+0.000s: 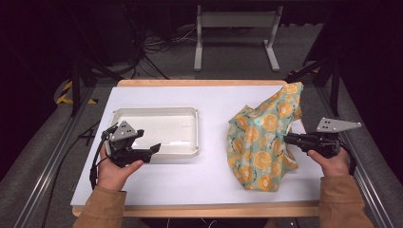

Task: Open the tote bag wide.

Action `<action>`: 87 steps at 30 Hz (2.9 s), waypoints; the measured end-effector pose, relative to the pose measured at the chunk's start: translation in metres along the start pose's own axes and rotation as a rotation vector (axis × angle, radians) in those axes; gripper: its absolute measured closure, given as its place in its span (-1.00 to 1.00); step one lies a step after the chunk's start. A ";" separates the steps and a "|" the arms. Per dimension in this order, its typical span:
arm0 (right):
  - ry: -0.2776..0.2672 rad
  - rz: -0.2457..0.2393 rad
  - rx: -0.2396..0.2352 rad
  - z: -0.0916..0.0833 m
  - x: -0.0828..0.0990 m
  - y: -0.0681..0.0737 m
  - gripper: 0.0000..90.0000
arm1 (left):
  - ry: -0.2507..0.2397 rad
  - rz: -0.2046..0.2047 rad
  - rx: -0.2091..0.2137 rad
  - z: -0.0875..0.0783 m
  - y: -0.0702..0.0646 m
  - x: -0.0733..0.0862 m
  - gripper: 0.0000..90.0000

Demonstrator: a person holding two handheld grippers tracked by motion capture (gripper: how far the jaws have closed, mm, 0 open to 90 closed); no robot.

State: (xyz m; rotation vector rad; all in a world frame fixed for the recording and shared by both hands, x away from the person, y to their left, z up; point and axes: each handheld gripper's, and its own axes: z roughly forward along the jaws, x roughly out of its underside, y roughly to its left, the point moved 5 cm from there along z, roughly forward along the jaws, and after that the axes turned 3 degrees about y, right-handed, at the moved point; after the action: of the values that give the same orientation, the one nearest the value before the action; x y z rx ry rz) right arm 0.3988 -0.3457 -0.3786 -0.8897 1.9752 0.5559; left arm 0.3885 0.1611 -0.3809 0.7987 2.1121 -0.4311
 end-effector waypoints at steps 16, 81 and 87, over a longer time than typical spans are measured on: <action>-0.031 0.008 0.030 -0.011 -0.008 0.001 0.60 | 0.017 0.004 0.008 0.005 -0.003 0.001 -0.51; -0.098 -0.253 0.036 -0.010 -0.141 0.069 1.00 | -0.059 0.133 0.162 0.019 -0.069 -0.068 -0.52; -0.099 -0.255 0.021 -0.004 -0.147 0.072 1.00 | -0.080 0.159 0.186 0.024 -0.080 -0.081 -0.53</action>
State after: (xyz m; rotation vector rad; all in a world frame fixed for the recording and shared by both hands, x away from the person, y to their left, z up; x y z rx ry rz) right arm 0.3952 -0.2475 -0.2485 -1.0615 1.7433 0.4234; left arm 0.3868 0.0568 -0.3287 1.0306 1.9375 -0.5698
